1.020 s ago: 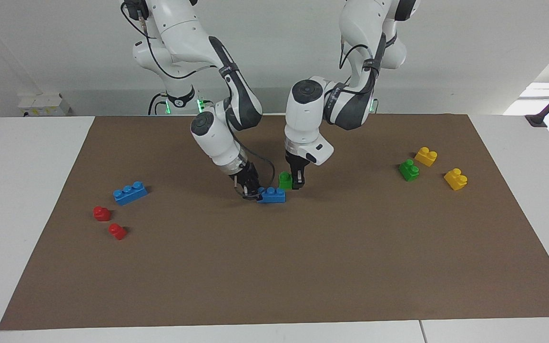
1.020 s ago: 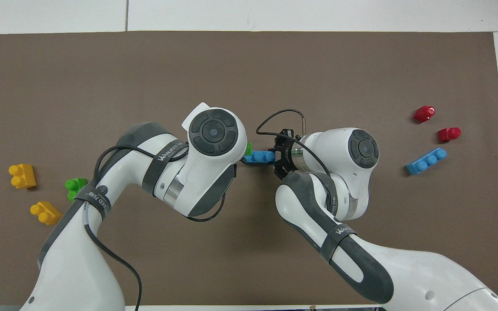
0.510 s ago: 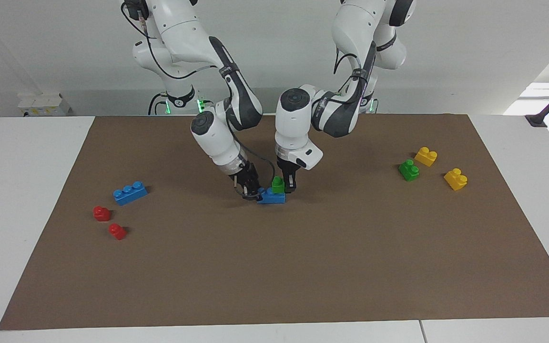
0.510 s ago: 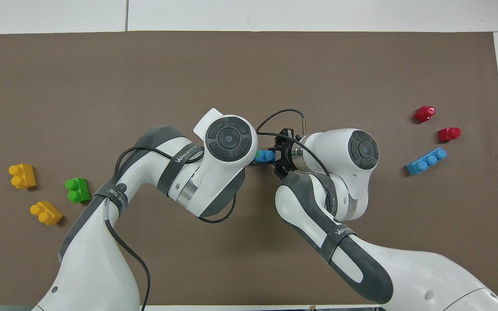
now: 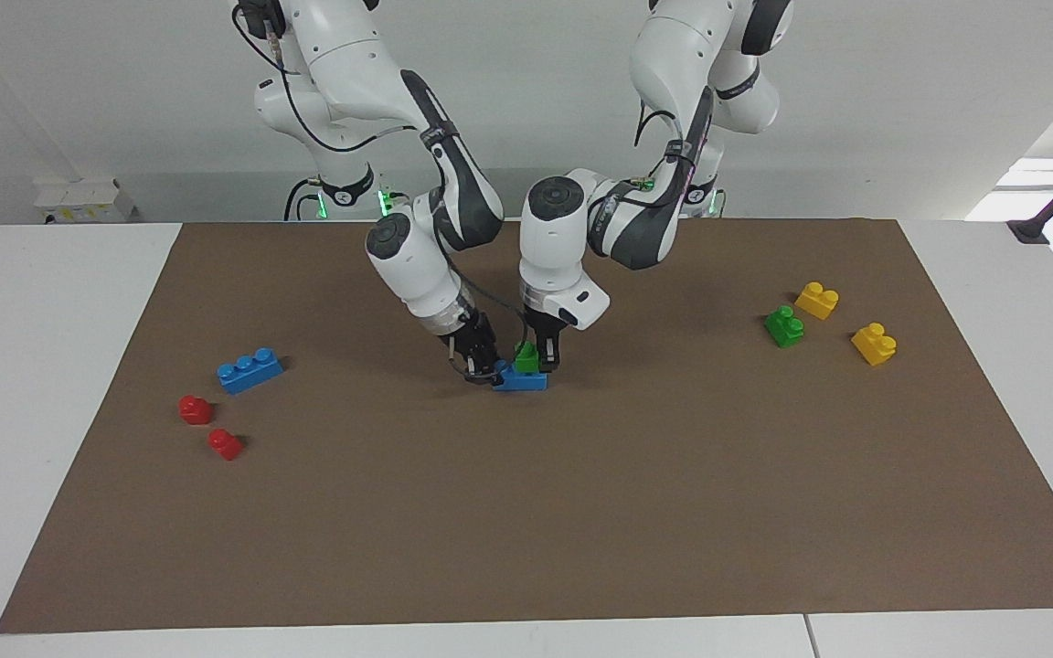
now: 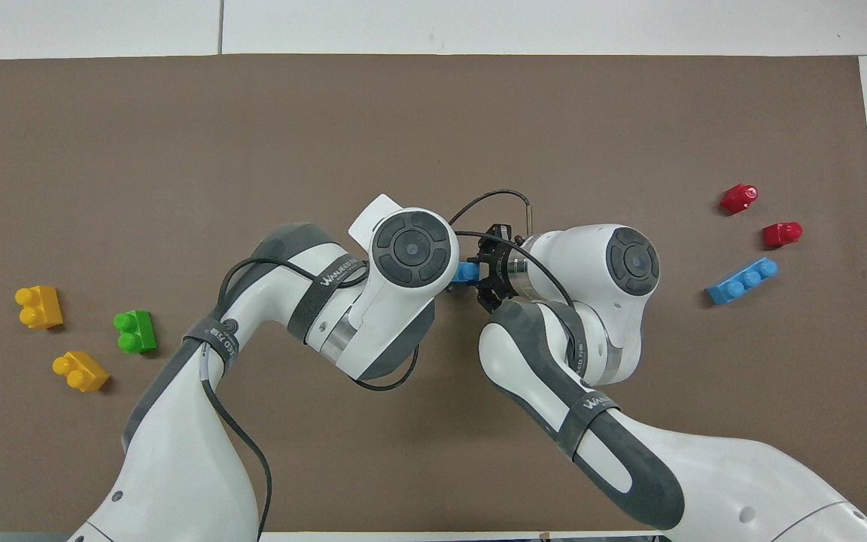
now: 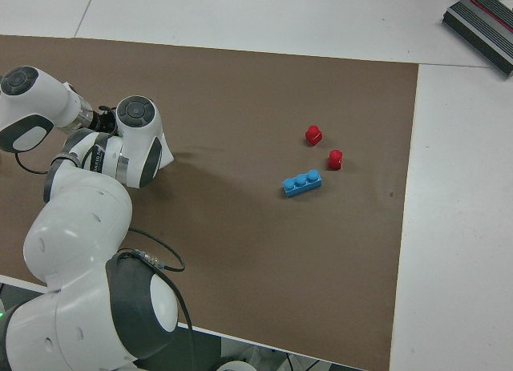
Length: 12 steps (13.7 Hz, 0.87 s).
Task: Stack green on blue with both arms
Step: 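Press the green brick onto the blue brick with the left gripper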
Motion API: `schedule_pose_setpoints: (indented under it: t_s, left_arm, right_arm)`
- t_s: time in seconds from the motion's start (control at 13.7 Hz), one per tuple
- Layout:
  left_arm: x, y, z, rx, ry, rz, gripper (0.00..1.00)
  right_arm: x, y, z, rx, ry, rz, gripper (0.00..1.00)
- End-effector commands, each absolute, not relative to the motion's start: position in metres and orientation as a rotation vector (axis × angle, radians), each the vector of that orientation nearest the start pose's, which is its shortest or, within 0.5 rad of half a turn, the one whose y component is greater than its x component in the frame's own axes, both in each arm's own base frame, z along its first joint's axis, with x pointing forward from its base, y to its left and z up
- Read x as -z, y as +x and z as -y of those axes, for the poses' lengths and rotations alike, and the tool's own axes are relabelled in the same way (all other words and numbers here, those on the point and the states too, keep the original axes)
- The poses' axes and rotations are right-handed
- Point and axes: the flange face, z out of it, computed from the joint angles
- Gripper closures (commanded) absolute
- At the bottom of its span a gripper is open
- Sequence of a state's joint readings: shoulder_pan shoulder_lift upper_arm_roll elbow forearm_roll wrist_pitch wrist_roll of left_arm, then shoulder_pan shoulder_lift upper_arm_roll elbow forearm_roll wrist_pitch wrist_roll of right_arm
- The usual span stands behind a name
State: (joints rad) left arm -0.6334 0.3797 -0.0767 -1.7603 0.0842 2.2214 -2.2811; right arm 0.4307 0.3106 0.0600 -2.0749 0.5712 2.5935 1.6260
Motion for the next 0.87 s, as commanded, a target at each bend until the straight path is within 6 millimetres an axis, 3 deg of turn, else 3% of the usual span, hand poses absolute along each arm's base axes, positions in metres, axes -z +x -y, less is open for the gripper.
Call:
schedule_pose_setpoints:
  t_s: [0.0,0.66,0.73,0.8]
  left_arm:
    - [-0.3477,0.5051,0.4307,0.119,-2.319,2.247,1.0]
    - [-0.34,0.5049,0.4306,0.197,-2.344,2.219,1.0]
    - [-0.3402,0.5043,0.4323,0.217,-2.371,2.2,0.91]
    - [-0.3408,0.5045,0.4324,0.222,-2.374,2.195,0.01]
  right_arm:
    - [-0.2899,0.5367,-0.2726,-0.289,-1.895,-2.01,1.0]
    - [-0.2889,0.5366,-0.2726,-0.288,-1.904,-2.002,1.0]
    - [-0.2889,0.5366,-0.2726,-0.288,-1.903,-2.004,1.0]
    - [-0.2889,0.5366,-0.2726,-0.288,-1.904,-2.002,1.0]
